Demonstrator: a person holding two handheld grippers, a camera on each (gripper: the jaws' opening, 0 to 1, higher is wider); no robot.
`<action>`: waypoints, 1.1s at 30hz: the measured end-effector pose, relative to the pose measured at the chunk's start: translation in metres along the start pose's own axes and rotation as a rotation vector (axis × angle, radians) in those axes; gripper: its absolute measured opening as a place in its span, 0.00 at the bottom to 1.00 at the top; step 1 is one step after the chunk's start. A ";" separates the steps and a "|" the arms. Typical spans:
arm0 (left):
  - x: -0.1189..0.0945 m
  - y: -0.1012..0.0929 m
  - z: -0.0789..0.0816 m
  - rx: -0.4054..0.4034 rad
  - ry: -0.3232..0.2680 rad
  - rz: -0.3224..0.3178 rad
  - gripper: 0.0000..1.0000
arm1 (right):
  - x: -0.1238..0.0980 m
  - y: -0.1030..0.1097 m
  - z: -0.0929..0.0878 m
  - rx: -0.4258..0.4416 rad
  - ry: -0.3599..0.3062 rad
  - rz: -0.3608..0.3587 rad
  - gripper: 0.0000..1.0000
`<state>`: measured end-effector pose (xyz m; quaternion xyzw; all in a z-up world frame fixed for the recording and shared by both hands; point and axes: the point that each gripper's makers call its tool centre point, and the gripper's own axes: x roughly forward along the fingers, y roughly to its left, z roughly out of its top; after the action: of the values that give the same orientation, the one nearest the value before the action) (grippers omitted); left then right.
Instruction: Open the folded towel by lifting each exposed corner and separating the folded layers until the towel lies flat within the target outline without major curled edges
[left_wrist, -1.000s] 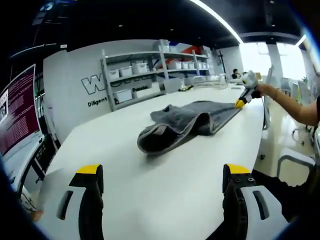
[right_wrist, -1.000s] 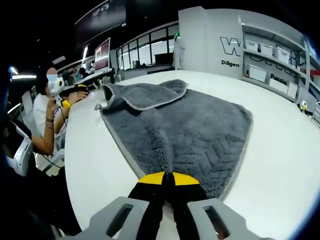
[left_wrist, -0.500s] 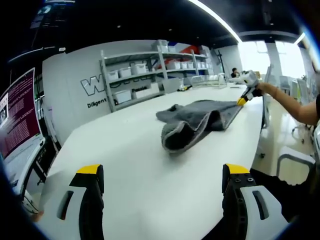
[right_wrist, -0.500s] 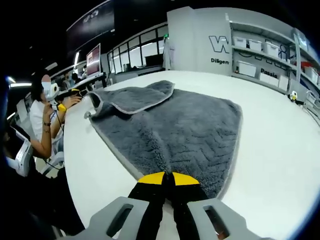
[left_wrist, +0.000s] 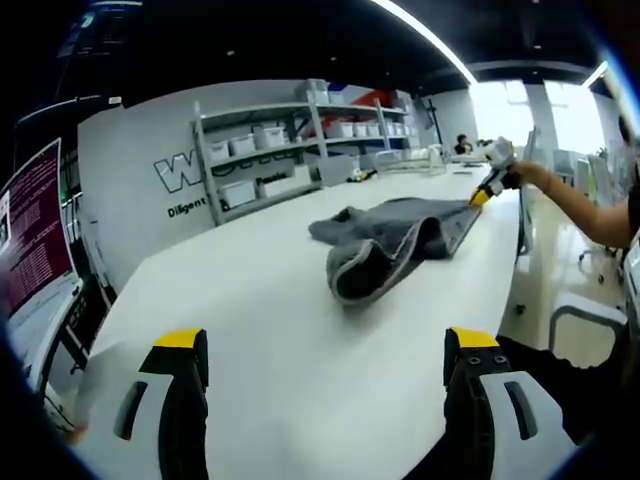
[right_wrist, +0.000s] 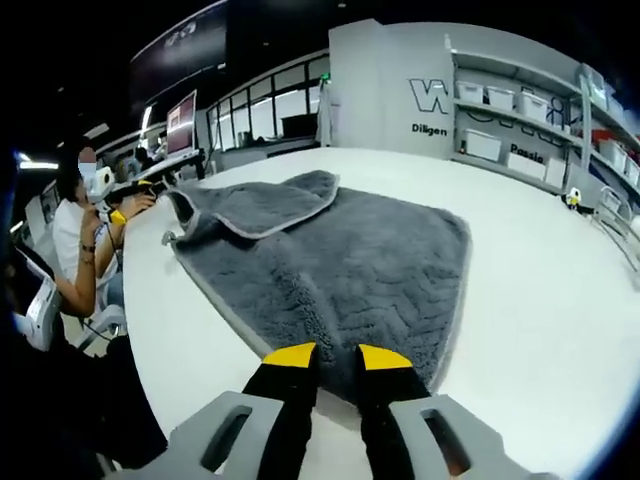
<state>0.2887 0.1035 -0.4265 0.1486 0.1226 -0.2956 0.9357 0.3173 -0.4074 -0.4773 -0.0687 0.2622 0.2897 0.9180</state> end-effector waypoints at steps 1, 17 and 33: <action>0.000 0.001 0.001 -0.005 -0.005 0.003 0.96 | -0.002 0.003 0.001 -0.008 -0.003 -0.003 0.21; 0.005 -0.002 0.002 -0.004 0.014 -0.007 0.96 | -0.011 0.045 0.012 -0.069 -0.062 -0.043 0.92; 0.033 -0.023 0.026 0.103 0.005 -0.096 0.77 | -0.009 0.064 0.020 -0.109 -0.103 -0.060 0.99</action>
<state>0.3048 0.0596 -0.4175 0.1910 0.1164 -0.3456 0.9113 0.2837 -0.3540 -0.4537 -0.1115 0.1961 0.2789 0.9335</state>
